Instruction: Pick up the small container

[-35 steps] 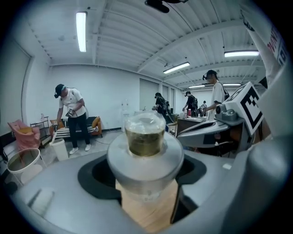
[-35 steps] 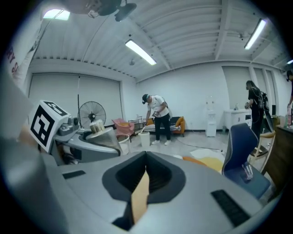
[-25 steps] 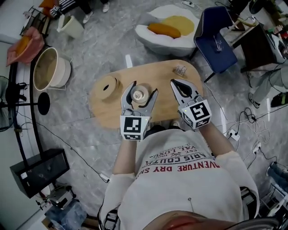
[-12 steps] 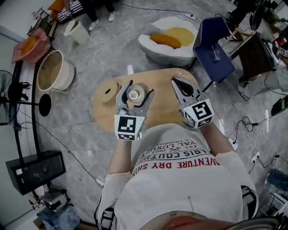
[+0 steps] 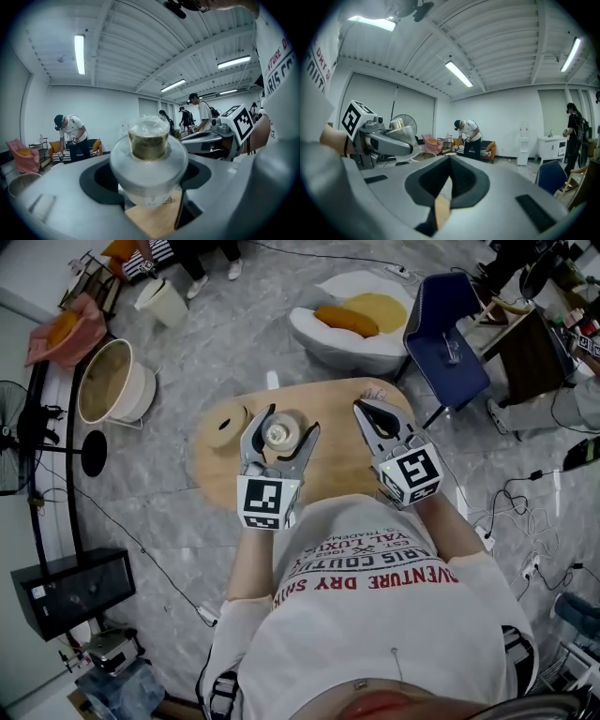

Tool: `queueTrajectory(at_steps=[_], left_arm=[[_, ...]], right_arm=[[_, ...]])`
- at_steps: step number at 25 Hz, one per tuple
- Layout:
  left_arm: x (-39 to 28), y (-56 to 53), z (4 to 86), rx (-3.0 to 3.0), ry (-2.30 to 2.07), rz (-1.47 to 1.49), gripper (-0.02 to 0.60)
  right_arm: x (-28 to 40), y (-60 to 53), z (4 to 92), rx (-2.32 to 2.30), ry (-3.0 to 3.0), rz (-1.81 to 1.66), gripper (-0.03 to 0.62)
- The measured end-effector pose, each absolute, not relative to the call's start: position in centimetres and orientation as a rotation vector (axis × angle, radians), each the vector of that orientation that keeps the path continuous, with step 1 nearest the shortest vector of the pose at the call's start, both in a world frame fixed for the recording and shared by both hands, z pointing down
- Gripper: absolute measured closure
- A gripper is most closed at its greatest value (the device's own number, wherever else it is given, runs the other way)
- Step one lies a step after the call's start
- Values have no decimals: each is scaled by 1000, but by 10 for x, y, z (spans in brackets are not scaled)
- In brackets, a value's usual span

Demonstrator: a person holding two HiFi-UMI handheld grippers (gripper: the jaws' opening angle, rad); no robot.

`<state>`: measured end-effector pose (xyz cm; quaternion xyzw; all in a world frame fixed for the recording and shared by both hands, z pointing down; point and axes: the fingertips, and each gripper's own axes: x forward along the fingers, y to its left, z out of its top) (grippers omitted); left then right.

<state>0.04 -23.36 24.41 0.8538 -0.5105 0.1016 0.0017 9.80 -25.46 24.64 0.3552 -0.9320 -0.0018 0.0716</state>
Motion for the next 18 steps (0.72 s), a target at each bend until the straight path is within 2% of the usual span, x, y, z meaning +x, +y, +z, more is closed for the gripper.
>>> queueTrajectory(at_steps=[18], left_arm=[[6, -225, 250, 2672, -1607, 342, 242]], right_arm=[[102, -246, 259, 1052, -2795, 44, 588]])
